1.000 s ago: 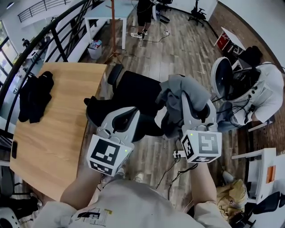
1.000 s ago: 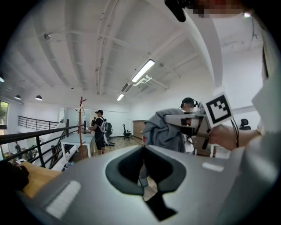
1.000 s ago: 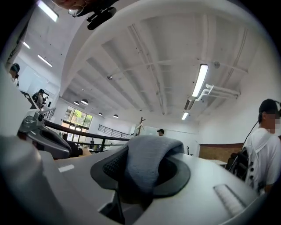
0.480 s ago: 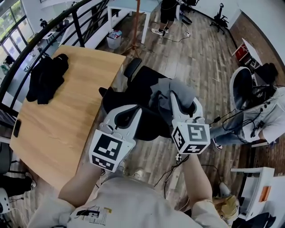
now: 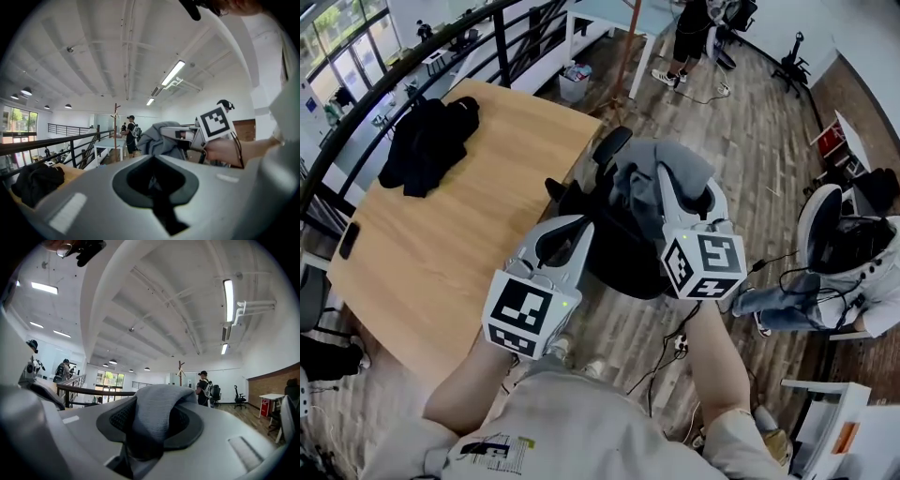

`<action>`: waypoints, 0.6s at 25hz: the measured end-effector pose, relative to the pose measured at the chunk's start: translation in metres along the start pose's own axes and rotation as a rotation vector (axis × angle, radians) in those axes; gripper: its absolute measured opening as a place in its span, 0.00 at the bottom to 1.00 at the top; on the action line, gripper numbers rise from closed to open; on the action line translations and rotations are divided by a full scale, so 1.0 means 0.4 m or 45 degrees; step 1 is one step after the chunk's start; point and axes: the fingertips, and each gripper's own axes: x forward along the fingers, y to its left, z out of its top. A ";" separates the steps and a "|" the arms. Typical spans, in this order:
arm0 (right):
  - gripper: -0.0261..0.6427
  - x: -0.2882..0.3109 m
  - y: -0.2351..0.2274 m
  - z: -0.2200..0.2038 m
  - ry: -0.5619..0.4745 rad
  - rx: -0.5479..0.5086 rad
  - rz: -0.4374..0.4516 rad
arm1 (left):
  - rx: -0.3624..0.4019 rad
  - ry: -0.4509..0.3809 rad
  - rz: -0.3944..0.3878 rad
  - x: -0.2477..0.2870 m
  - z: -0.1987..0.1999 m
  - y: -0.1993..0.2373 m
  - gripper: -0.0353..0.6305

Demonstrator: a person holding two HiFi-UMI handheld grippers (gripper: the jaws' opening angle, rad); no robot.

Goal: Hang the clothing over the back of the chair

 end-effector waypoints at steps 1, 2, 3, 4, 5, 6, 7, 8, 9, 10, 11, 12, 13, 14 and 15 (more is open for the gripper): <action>0.27 0.011 0.016 0.016 -0.013 0.004 0.013 | -0.004 -0.001 0.014 -0.013 0.001 0.015 0.06; 0.28 0.019 0.034 0.027 -0.018 0.006 0.026 | -0.009 -0.002 0.027 -0.027 0.000 0.029 0.06; 0.28 0.025 0.055 0.031 -0.013 0.008 0.041 | -0.013 -0.005 0.040 -0.040 -0.001 0.043 0.06; 0.28 0.027 0.078 0.030 -0.003 0.011 0.059 | -0.016 -0.008 0.051 -0.052 -0.003 0.057 0.06; 0.28 0.028 0.103 0.026 0.011 0.015 0.080 | -0.018 -0.010 0.061 -0.063 -0.005 0.069 0.06; 0.28 0.026 0.128 0.020 0.025 0.019 0.102 | -0.020 -0.011 0.069 -0.074 -0.008 0.080 0.06; 0.28 0.021 0.154 0.013 0.039 0.022 0.124 | -0.021 -0.011 0.075 -0.083 -0.011 0.089 0.06; 0.28 0.014 0.179 0.006 0.051 0.021 0.143 | -0.022 -0.010 0.081 -0.092 -0.014 0.096 0.06; 0.28 0.005 0.203 0.001 0.062 0.013 0.160 | -0.023 -0.009 0.084 -0.100 -0.016 0.102 0.06; 0.28 -0.006 0.225 -0.003 0.071 -0.001 0.174 | -0.025 -0.009 0.086 -0.108 -0.018 0.106 0.06; 0.28 -0.017 0.246 -0.005 0.079 -0.019 0.185 | -0.027 -0.009 0.087 -0.115 -0.019 0.110 0.06; 0.28 -0.030 0.265 -0.008 0.086 -0.032 0.193 | -0.030 -0.009 0.089 -0.123 -0.020 0.113 0.06; 0.28 -0.043 0.281 -0.010 0.094 -0.038 0.202 | -0.034 -0.009 0.093 -0.130 -0.021 0.117 0.06; 0.28 -0.056 0.295 -0.014 0.102 -0.037 0.210 | -0.039 -0.010 0.099 -0.136 -0.024 0.121 0.06; 0.28 -0.069 0.308 -0.018 0.110 -0.033 0.219 | -0.045 -0.011 0.106 -0.140 -0.028 0.125 0.06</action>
